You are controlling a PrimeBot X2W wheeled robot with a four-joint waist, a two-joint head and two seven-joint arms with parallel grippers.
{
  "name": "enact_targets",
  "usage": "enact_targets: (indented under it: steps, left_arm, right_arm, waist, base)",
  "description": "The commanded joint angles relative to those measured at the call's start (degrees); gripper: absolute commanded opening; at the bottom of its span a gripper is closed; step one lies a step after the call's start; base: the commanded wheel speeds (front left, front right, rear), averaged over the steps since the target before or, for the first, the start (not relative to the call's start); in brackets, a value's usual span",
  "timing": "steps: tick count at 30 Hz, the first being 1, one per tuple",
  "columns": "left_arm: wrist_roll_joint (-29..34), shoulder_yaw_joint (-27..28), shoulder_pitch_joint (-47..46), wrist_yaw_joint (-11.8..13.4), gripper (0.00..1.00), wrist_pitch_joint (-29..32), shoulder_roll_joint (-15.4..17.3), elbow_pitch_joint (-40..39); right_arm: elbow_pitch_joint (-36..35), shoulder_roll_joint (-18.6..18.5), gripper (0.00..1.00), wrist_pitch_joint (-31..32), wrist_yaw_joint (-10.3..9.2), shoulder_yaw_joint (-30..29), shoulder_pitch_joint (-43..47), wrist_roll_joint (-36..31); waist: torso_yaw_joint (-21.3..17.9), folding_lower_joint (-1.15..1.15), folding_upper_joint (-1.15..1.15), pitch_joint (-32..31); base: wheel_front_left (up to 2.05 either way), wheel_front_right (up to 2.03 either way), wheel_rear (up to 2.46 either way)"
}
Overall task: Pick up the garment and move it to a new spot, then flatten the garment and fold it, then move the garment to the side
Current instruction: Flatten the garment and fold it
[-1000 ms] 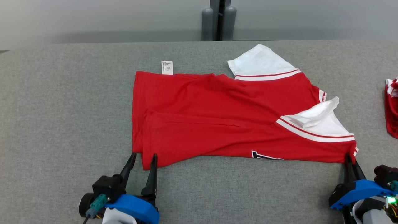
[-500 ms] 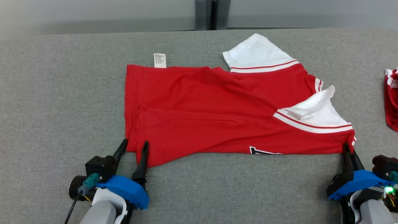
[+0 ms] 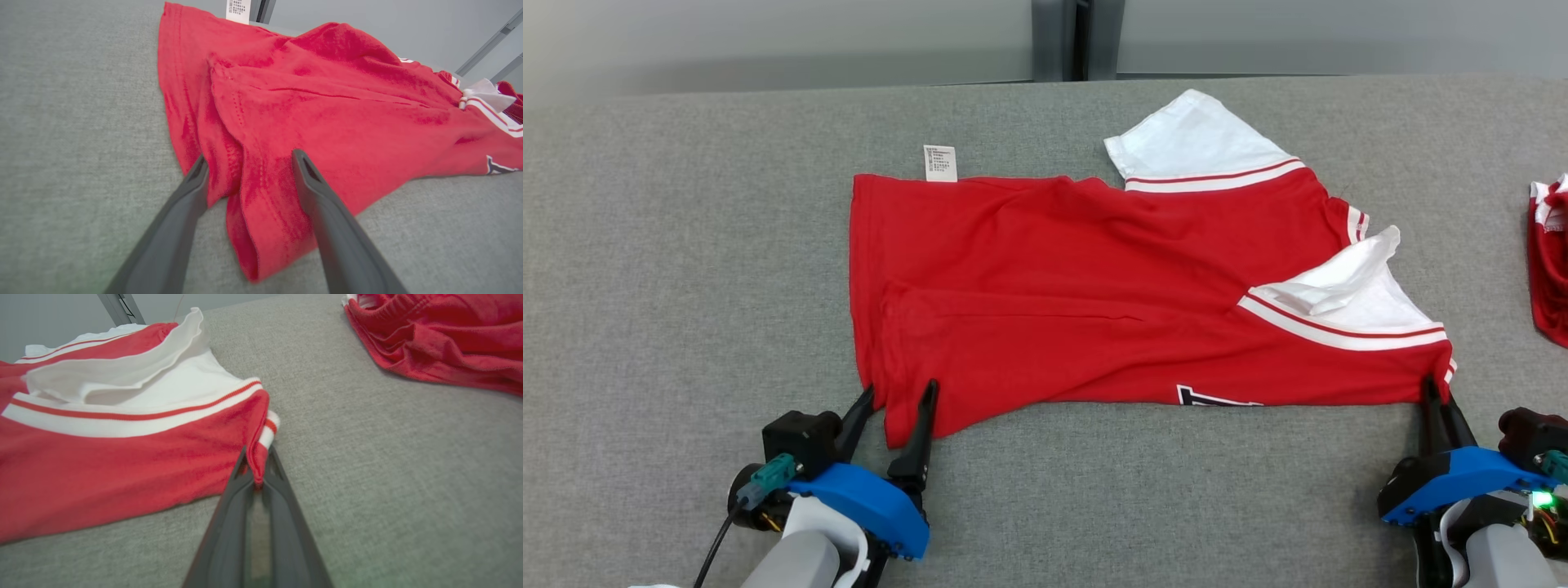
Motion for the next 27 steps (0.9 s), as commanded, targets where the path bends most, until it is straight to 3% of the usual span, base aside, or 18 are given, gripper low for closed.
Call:
enact_targets:
  steps: [1, 2, 4, 5, 6, 9, 11, 12, 21, 27]
  left_arm:
    - [-0.55, -0.60, 0.84, -0.13, 1.00, 0.16, 0.40, -0.32]
    - [-1.05, -1.08, 1.21, -0.13, 0.99, 0.15, 0.63, -0.61]
    - [-2.08, -2.32, 1.65, -0.13, 0.85, 0.16, 0.95, -1.03]
    - [-2.63, -2.81, 1.75, -0.13, 0.75, 0.16, 1.12, -1.06]
    - [-3.20, -3.22, 2.04, -0.13, 0.49, 0.16, 1.24, -1.04]
    - [-4.78, -4.27, 2.58, -0.13, 0.31, 0.16, 1.66, -1.68]
    - [-5.50, -4.59, 2.58, -0.13, 0.05, 0.16, 2.11, -2.25]
    - [-5.75, -4.71, 2.68, -0.13, 0.00, 0.16, 2.21, -2.55]
    - [-5.56, 5.17, 5.46, -0.10, 0.00, 0.08, 1.30, -7.56]
    - [-4.98, 8.72, 11.17, -0.03, 0.00, 0.01, 0.58, -7.67]
  right_arm:
    - [0.02, -0.05, 0.00, 0.11, -0.08, 0.04, 0.43, 0.27]
    - [0.06, -0.03, 0.00, 0.11, -0.05, 0.10, 0.54, 0.34]
    - [0.13, 0.01, 0.00, 0.11, -0.05, 0.19, 0.62, 0.38]
    - [0.18, 0.03, 0.00, 0.10, -0.05, 0.24, 0.67, 0.39]
    - [0.22, 0.05, 0.00, 0.10, -0.05, 0.30, 0.72, 0.46]
    - [0.32, 0.07, 0.00, 0.10, -0.05, 0.37, 0.74, 0.65]
    - [0.32, 0.09, 0.00, 0.10, -0.05, 0.32, 0.68, 0.77]
    - [0.27, 0.09, 0.00, 0.10, -0.05, 0.27, 0.67, 0.82]
    - [-3.11, -0.05, 0.00, 0.07, -0.06, -0.49, 2.67, 1.66]
    - [-5.17, -0.11, 0.00, 0.06, -0.09, 0.38, 7.17, 3.21]
  waist:
    - [0.15, 0.00, 0.00, -0.09]
    - [0.26, 0.00, 0.00, -0.19]
    - [0.47, 0.00, 0.00, -0.34]
    - [0.57, 0.00, 0.00, -0.42]
    - [0.63, 0.00, 0.00, -0.51]
    - [0.74, 0.00, 0.00, -0.73]
    - [0.80, 0.00, 0.00, -0.85]
    - [0.82, 0.00, 0.00, -0.92]
    - [1.05, 0.00, 0.00, -4.22]
    - [1.61, 0.00, 0.00, -8.84]
  base:
    - [0.00, 0.00, 0.00]
    - [0.00, 0.00, 0.00]
    - [0.00, 0.00, 0.00]
    - [0.00, 0.00, 0.00]
    - [0.00, 0.00, 0.00]
    - [0.00, 0.00, 0.00]
    - [0.00, 0.00, 0.00]
    - [0.00, 0.00, 0.00]
    - [0.00, 0.00, 0.00]
    - [0.00, 0.00, 0.00]
